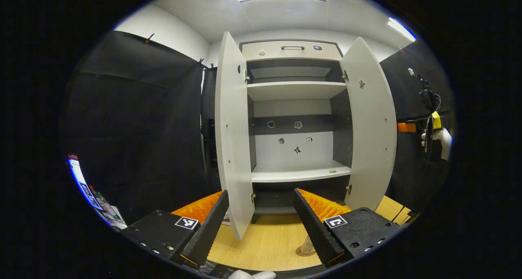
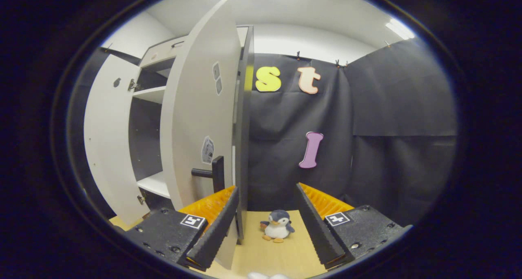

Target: Grasp the bottle in the cabinet with the left hand and place it on the coaster, then close the right door with the right hand and the left door with the left hand.

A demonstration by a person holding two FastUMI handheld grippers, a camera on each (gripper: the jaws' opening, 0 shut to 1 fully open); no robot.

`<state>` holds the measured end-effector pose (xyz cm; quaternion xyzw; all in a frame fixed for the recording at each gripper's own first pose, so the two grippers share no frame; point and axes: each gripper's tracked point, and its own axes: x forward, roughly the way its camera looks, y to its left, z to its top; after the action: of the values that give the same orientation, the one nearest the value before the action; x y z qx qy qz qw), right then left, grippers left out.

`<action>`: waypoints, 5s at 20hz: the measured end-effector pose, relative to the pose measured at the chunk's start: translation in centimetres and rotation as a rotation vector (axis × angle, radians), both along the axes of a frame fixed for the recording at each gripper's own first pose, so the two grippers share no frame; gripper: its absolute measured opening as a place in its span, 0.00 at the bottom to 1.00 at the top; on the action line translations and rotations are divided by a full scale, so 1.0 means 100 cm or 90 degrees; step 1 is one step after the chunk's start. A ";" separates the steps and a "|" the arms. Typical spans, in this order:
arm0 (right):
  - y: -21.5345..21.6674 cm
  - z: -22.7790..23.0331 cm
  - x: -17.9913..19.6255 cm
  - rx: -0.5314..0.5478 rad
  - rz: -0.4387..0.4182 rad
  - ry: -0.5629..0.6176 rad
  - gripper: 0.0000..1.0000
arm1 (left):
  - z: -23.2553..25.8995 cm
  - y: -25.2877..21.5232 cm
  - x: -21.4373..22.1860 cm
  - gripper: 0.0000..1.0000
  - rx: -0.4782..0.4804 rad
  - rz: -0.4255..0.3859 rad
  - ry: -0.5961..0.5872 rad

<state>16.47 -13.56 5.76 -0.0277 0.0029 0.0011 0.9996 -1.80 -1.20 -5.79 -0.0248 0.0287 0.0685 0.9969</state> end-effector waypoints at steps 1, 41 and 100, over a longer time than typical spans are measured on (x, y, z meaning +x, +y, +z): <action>0.012 0.000 -0.001 0.003 0.017 0.003 0.92 | 0.000 -0.001 0.001 0.96 -0.002 -0.002 0.000; 0.089 -0.084 -0.132 0.048 0.017 0.063 0.99 | 0.013 0.163 0.069 0.96 0.030 0.065 -0.013; 0.022 -0.080 -0.157 0.053 0.102 0.027 0.99 | 0.082 0.020 0.106 0.96 0.033 -0.060 -0.048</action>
<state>0.74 -11.40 -2.27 0.0135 0.0220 0.0819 0.9963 8.81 0.76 2.41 -0.0003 -0.0096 0.0211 0.9997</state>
